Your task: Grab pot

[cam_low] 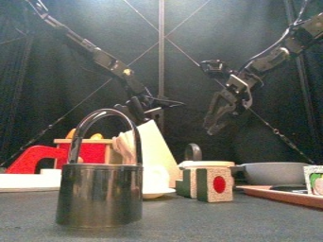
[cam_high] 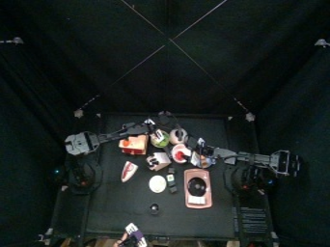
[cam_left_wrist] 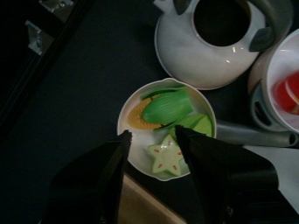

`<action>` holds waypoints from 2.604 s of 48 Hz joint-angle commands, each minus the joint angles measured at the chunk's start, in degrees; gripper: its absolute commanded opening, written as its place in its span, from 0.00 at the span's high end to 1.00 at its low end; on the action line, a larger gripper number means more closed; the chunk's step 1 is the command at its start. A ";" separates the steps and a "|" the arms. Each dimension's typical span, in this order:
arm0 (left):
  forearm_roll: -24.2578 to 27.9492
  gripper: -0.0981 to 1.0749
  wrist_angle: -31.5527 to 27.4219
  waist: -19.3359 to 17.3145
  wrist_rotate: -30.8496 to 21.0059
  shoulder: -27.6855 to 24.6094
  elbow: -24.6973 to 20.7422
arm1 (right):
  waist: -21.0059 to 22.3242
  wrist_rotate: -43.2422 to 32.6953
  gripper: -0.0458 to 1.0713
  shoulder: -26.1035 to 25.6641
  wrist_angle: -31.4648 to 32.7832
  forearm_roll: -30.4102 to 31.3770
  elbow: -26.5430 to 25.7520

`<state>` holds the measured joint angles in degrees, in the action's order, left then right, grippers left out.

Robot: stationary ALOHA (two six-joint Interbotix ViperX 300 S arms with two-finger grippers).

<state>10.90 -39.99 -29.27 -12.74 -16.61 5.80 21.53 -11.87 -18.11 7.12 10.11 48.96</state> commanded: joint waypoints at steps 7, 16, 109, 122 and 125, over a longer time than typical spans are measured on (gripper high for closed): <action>-0.18 0.27 -0.18 -1.23 0.00 -0.44 -0.97 | 0.26 0.09 0.05 -1.49 -0.62 0.09 -0.44; -0.18 0.25 -0.18 -1.23 0.09 -0.79 -0.97 | 0.26 0.00 0.05 -1.49 -0.62 0.53 -0.44; 0.00 0.18 -1.41 -3.87 0.09 -7.47 -1.85 | 0.26 0.09 0.05 -0.79 -0.62 1.76 -0.18; -0.09 0.18 -1.32 -3.96 0.18 -7.47 -1.67 | 0.26 0.09 0.05 -0.62 -0.70 1.85 -0.18; 0.00 0.18 -1.41 -4.04 0.18 -7.56 -1.67 | 0.26 0.09 0.05 -0.53 -0.70 1.85 -0.09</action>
<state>10.90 -41.48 -32.78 -12.48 -24.52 4.83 21.62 -11.87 -17.93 6.86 11.95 49.31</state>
